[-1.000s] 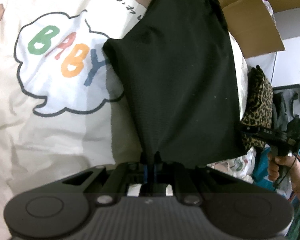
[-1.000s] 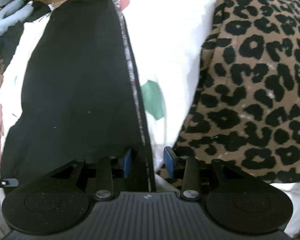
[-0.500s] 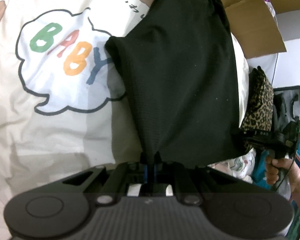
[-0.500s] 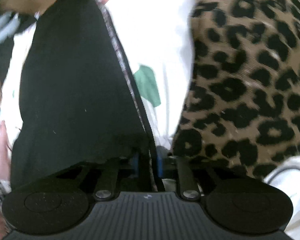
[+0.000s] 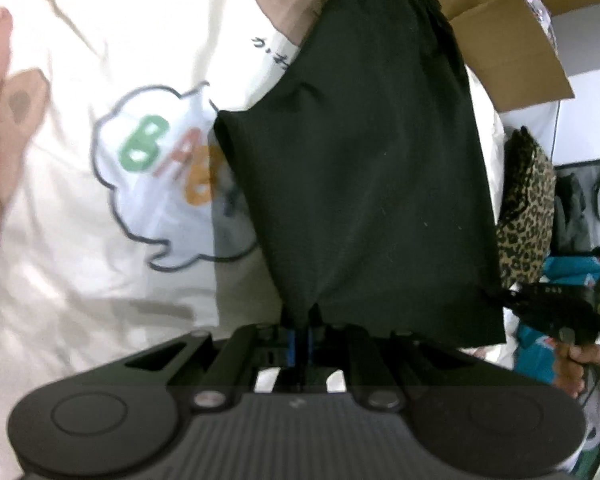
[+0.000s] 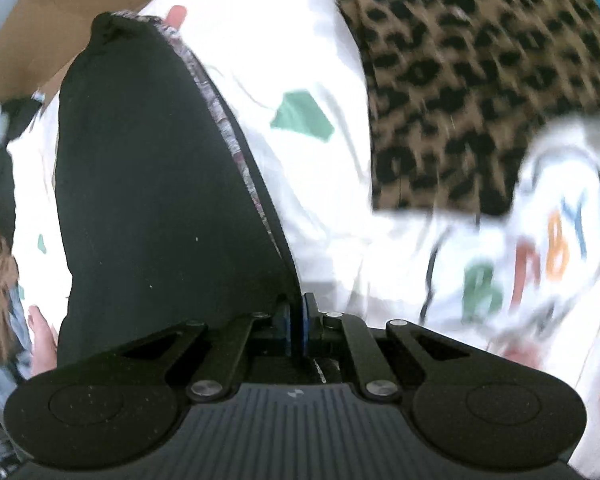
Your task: Fold clothes
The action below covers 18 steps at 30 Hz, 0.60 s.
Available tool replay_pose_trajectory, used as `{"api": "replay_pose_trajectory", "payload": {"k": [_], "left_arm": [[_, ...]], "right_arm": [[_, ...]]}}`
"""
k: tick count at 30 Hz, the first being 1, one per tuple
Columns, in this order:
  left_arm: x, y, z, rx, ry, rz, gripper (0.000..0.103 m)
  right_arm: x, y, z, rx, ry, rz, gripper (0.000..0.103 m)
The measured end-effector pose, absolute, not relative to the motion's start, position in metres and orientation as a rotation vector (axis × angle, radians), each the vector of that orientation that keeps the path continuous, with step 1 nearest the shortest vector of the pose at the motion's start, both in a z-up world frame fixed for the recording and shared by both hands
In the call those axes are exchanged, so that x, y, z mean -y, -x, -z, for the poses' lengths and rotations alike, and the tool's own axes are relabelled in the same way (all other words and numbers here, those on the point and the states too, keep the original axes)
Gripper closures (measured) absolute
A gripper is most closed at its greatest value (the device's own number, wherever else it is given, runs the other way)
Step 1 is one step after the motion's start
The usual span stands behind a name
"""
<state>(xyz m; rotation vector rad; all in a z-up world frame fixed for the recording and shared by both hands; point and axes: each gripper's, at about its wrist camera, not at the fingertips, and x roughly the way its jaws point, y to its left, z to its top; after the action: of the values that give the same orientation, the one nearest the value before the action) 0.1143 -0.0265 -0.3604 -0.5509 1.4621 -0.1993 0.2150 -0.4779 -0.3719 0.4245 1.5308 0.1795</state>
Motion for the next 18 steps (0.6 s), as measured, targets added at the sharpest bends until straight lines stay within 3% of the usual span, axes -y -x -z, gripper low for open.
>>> {"api": "replay_pose_trajectory", "payload": {"k": [18], "left_arm": [[-0.034, -0.130, 0.321, -1.580, 0.309, 0.162, 0.097]], "right_arm": [[0.418, -0.103, 0.359, -1.587, -0.525, -0.119, 0.100]]}}
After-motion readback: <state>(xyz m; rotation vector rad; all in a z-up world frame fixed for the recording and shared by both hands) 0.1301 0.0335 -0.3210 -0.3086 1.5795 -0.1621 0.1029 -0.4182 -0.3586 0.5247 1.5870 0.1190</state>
